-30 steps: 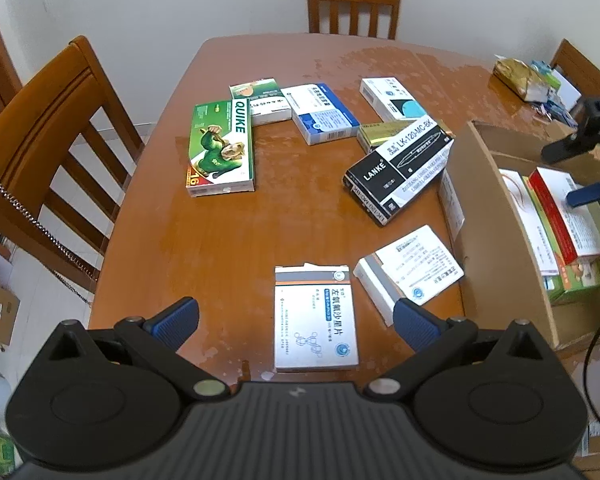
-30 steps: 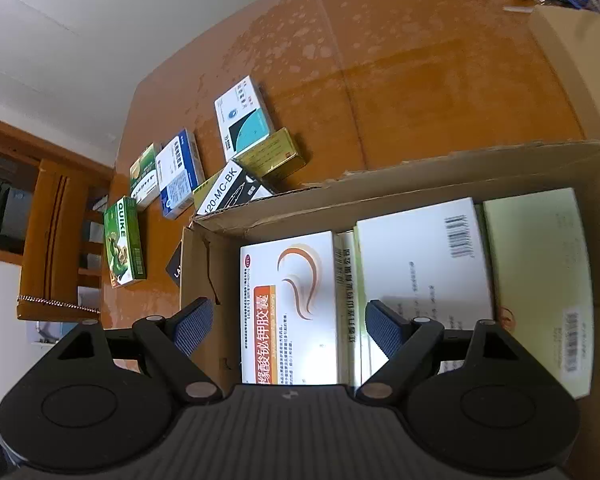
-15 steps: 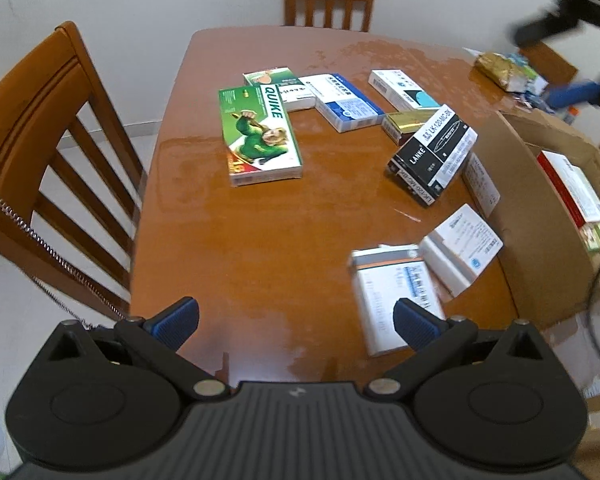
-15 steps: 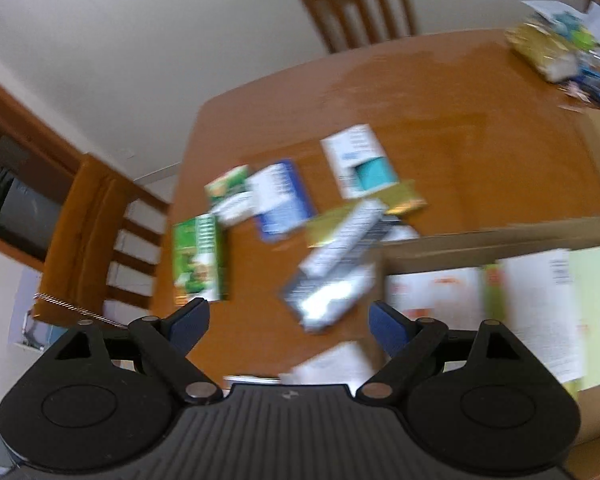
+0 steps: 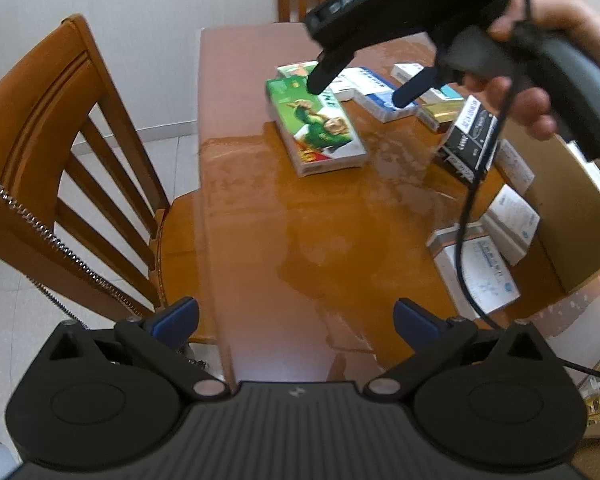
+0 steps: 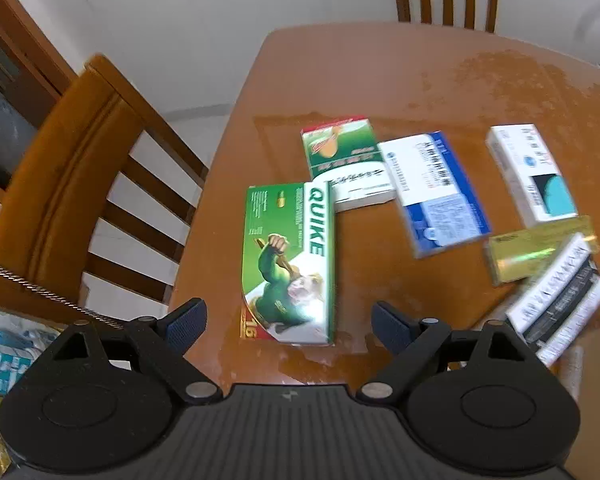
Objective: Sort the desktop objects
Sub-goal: 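Move the right gripper down onto the green QUIKE box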
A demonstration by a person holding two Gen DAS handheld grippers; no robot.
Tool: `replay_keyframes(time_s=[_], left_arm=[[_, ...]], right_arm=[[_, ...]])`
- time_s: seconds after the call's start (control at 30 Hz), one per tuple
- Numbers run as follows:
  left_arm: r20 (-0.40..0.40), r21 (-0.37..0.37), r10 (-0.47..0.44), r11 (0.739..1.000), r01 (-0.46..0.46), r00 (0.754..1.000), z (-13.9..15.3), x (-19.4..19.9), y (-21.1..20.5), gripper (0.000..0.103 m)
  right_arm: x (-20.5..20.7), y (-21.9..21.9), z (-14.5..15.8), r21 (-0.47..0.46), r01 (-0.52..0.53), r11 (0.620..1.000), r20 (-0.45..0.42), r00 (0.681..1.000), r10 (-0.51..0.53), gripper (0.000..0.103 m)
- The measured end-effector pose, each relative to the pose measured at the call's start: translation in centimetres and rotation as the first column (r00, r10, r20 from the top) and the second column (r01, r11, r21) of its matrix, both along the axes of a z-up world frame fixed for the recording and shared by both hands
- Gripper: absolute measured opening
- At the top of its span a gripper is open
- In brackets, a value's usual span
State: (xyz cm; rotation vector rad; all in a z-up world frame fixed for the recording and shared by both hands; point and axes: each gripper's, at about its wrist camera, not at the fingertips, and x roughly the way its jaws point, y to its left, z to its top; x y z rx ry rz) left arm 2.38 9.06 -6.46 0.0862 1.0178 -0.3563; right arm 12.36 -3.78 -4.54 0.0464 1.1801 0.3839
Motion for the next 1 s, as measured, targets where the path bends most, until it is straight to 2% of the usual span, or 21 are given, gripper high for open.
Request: replay_keyframes(time_s=[0.33,0.47,0.77,1.0], left_arm=[[-0.007,-0.030,0.015,0.999,-0.015,1.000,-0.6,1.2,1.7,0.103],[-0.010,-0.033,0.024,0.999,-0.024,1.000,-0.8,1.7,2.1,0.103],[-0.013,-0.051,0.026,0.998,-0.026,1.000,-1.1,2.2,2.3,0.103],[-0.015,-0.055,0.028,0.998,-0.028,1.000,-1.2,2.5,2.3,0.103]], right_arm=[[2.3,4.2,-2.9,-0.128,-0.047,0.991,0.032,0.998,0.052,0.093],[3.5,5.0,-3.8,-0.136,-0.040,0.990,0.009,0.999,0.042,0.093],[4.1,6.3,-4.2,-0.177,-0.065,0.982,0.028,0.997,0.071,0.093],[4.7,5.7,-4.2,-0.155,-0.042,0.987,-0.001,0.999,0.042,0.095]])
